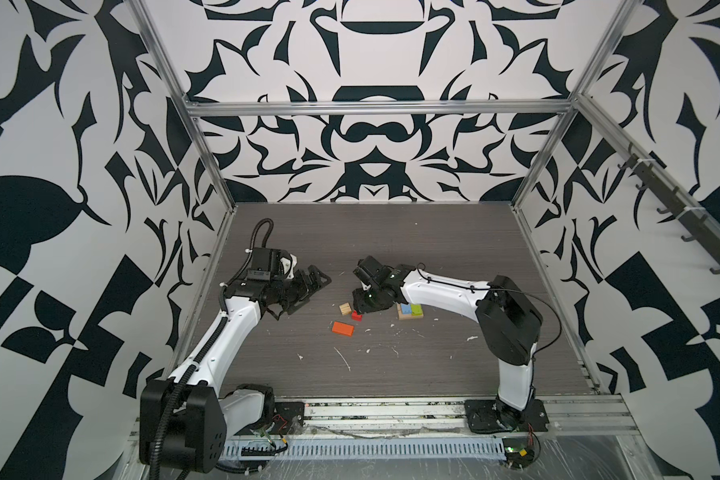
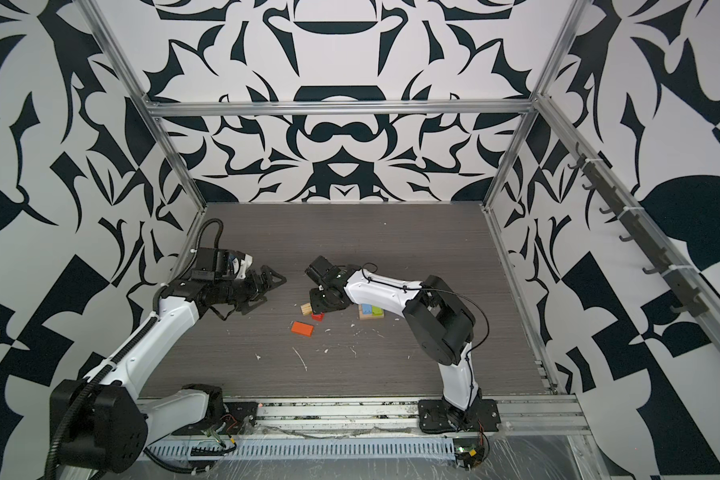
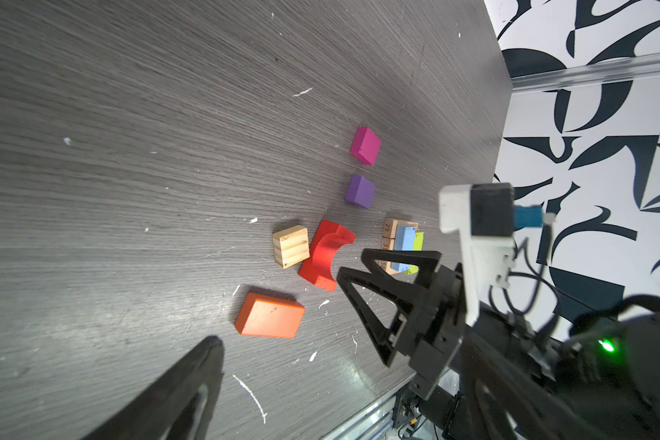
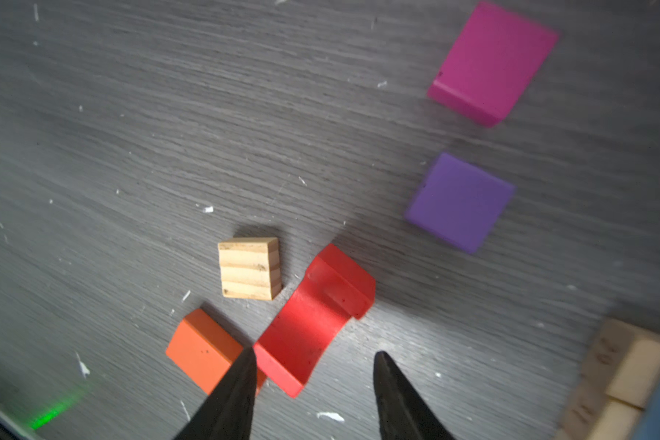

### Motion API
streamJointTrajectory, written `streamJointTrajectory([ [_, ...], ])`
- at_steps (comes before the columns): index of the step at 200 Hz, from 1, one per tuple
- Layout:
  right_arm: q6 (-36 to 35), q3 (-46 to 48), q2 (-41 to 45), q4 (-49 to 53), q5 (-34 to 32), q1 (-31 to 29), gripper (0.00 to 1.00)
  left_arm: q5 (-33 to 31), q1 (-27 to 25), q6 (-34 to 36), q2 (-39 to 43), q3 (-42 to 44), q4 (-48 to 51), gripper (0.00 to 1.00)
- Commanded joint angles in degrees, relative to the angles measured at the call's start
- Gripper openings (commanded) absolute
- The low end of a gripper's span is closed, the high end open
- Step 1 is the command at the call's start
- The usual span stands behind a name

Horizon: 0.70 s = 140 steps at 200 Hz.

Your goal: Build the wood block tower

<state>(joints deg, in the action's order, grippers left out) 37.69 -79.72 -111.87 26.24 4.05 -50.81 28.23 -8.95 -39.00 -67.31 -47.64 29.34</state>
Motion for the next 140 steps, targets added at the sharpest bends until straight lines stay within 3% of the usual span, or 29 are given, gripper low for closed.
streamJointTrajectory([
  [1, 6.0, -2.5, -2.2, -1.5, 0.1, -0.1, 0.55, 1.1, 0.3, -0.1, 0.0, 1.0, -0.4, 1.0],
  [140, 3.6, -10.4, -9.3, 11.1, -14.1, -2.7, 0.42, 1.8, 0.3, -0.9, -0.2, 2.6, -2.2, 1.0],
])
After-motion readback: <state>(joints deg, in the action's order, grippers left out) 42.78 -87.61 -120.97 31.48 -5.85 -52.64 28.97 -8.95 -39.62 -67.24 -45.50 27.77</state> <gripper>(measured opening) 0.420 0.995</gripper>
